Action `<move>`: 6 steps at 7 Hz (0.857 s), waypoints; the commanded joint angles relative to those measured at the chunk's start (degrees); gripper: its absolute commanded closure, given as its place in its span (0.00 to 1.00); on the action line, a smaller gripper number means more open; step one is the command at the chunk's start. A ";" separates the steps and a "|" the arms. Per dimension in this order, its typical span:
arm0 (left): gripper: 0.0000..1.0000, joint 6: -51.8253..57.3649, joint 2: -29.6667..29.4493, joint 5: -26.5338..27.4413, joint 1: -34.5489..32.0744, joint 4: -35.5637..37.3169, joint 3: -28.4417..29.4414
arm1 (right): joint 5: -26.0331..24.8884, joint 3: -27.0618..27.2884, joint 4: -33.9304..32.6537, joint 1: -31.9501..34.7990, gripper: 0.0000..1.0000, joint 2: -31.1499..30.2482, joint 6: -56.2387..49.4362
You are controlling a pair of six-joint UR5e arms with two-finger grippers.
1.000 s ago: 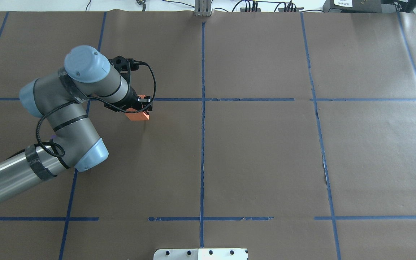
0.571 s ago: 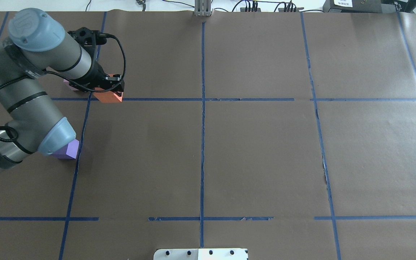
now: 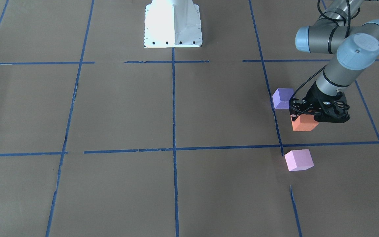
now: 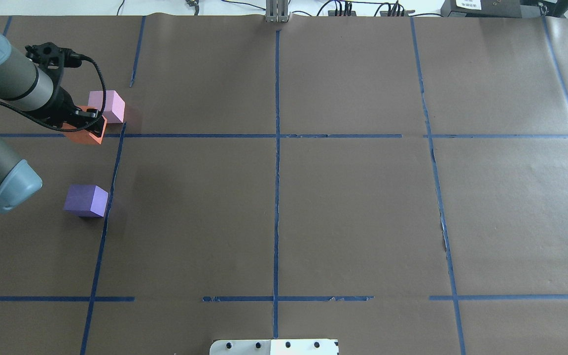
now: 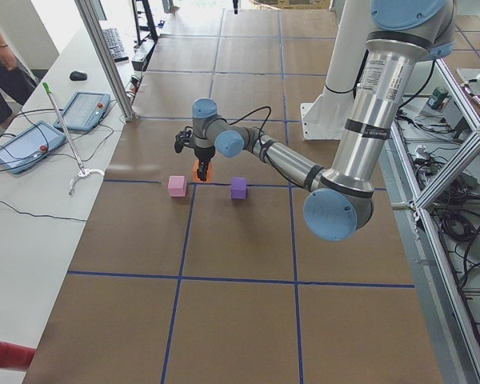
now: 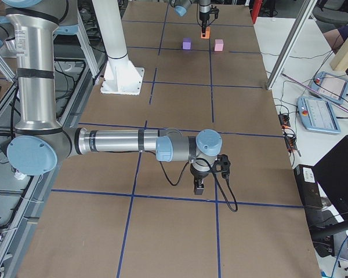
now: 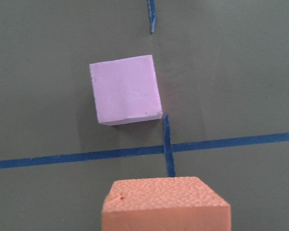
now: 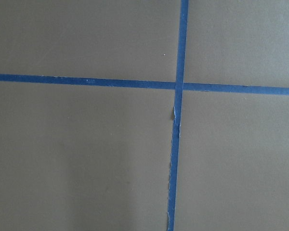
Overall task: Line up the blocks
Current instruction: 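Carry the orange cube with the left gripper toward the pink cube's tape line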
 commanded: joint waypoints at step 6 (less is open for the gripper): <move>0.87 -0.88 -0.86 -2.13 0.87 -11.02 10.65 | -0.01 0.00 -0.08 0.00 0.00 0.00 0.00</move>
